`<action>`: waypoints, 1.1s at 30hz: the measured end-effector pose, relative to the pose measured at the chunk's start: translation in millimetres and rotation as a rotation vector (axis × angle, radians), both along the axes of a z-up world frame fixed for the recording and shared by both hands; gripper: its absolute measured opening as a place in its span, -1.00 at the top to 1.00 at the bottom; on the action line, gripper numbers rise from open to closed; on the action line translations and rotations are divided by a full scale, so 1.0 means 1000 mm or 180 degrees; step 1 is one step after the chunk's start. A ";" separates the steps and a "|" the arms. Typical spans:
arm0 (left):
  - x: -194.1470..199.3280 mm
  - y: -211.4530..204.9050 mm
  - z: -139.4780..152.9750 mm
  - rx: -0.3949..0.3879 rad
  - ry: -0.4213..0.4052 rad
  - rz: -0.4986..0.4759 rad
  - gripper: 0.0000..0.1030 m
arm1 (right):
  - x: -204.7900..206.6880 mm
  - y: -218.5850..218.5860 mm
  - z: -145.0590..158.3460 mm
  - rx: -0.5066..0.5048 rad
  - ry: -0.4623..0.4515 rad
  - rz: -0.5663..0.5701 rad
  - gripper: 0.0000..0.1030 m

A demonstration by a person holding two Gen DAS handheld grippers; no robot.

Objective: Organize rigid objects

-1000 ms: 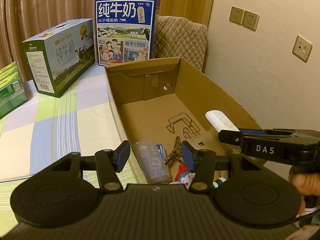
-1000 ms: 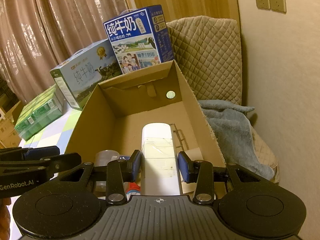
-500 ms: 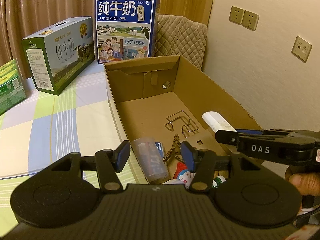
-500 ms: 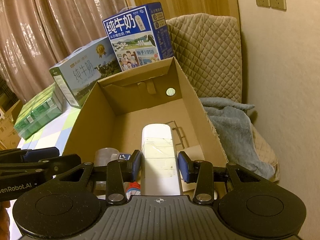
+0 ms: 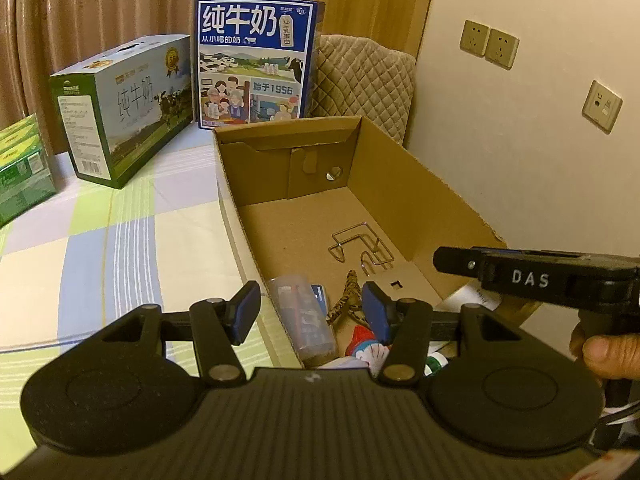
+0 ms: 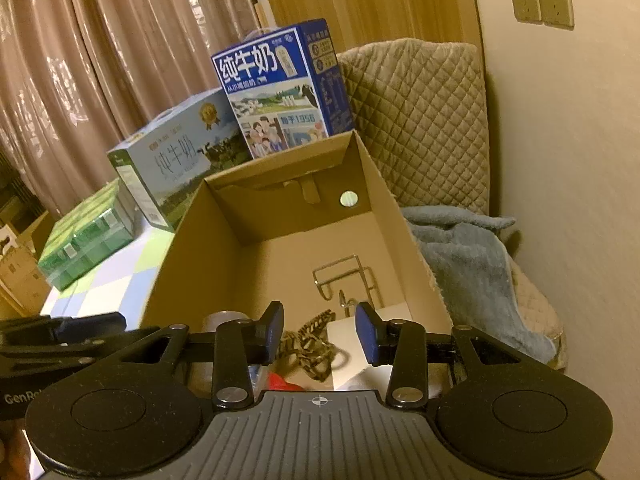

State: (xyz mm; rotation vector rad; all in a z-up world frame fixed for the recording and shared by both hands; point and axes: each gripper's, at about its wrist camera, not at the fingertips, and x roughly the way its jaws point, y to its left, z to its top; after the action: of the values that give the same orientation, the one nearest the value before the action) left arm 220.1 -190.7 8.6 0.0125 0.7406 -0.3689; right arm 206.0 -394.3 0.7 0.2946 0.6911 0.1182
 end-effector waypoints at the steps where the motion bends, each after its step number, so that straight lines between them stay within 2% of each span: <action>1: -0.002 0.001 0.001 -0.0018 0.0002 0.0013 0.01 | -0.002 0.000 0.002 0.0002 -0.0014 -0.0002 0.28; 7: -0.019 0.013 0.007 -0.0129 -0.0004 0.0134 -0.05 | -0.021 -0.004 0.020 0.0064 -0.0120 -0.0046 0.28; 11: -0.039 0.024 0.010 -0.0184 -0.0007 0.0287 -0.31 | -0.042 -0.011 0.031 0.0112 -0.0146 -0.0114 0.25; 15: -0.062 0.031 0.012 -0.0243 0.0003 0.0364 -0.51 | -0.067 -0.012 0.037 0.0113 -0.0133 -0.0146 -0.18; 21: -0.100 0.037 0.018 -0.0237 -0.0040 0.0445 -0.77 | -0.105 -0.008 0.045 0.0012 -0.0112 -0.0131 -0.46; 26: -0.131 0.041 0.024 -0.0204 -0.0108 0.0545 -0.95 | -0.139 0.000 0.049 -0.0097 -0.0077 -0.0122 -0.52; 33: -0.166 0.049 0.024 -0.0166 -0.0040 0.0635 -0.97 | -0.175 0.014 0.043 -0.0267 0.0049 -0.0052 -0.54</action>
State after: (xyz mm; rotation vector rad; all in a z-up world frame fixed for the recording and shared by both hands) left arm 54.1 -141.6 32.6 -0.1074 0.7126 -0.1974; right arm 30.7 -380.0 43.5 0.2208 0.7069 0.0710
